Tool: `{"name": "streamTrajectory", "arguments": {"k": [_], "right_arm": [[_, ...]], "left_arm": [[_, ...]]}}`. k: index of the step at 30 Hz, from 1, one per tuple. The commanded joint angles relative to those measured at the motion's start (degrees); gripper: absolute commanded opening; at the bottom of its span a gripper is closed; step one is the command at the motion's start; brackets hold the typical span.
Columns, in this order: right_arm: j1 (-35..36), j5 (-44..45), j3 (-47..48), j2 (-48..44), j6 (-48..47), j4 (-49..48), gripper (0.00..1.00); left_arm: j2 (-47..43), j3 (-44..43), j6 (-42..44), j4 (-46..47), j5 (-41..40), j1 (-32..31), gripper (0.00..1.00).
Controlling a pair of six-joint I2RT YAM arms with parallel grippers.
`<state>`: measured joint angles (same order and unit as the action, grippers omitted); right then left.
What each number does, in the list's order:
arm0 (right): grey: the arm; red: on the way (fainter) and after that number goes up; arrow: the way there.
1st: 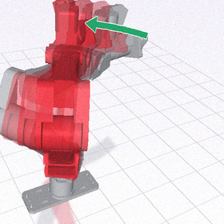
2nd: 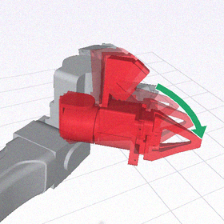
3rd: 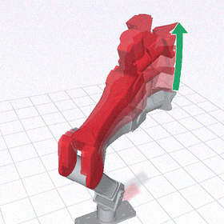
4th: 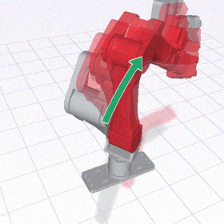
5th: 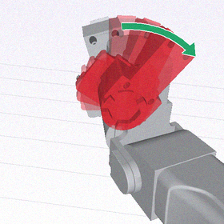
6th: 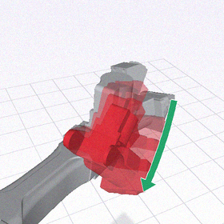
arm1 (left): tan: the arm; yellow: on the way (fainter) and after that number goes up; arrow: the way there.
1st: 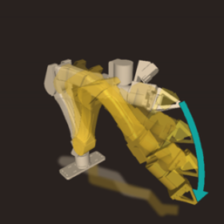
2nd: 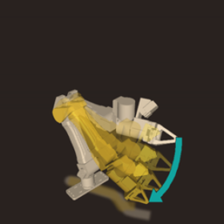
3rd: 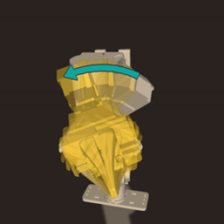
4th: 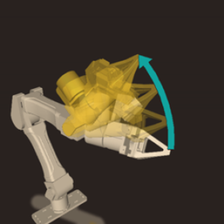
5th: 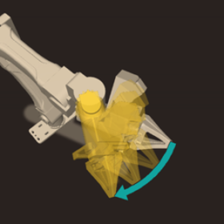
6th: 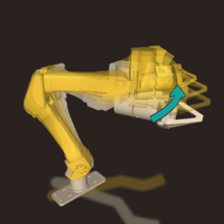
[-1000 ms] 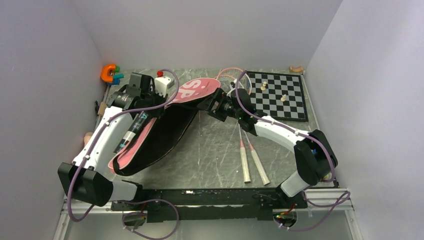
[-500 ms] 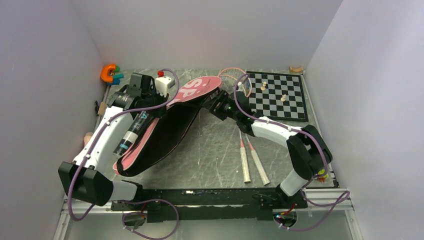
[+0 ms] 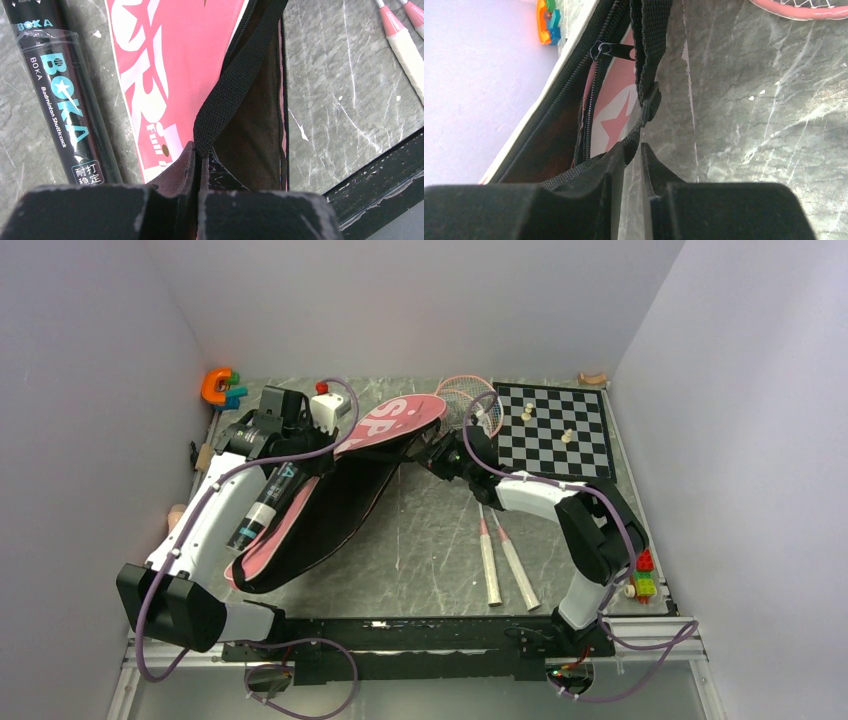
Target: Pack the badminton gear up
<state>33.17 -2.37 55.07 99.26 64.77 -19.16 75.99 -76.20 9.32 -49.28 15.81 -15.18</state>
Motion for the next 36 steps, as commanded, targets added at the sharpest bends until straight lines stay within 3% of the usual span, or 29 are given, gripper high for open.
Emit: {"name": "streamTrajectory", "arguments": {"k": [1,9,25,36], "right_arm": [[-0.4,1.7,1.8,-1.3,-0.1,-3.7,0.18],[-0.7,1.0,1.8,-1.3,-0.1,-5.4,0.0],[-0.8,2.2,3.9,-10.1,-6.3,-3.6,0.0],[-1.0,0.5,9.6,-5.1,-7.0,-0.9,0.0]], "left_arm": [[-2.0,-1.7,-0.4,1.4,2.9,0.1,0.0],[-1.7,-1.5,1.1,0.1,5.5,0.1,0.0],[-0.8,2.5,3.1,0.8,4.8,0.1,0.0],[-2.0,3.4,4.7,-0.4,12.5,0.0,0.0]]}}
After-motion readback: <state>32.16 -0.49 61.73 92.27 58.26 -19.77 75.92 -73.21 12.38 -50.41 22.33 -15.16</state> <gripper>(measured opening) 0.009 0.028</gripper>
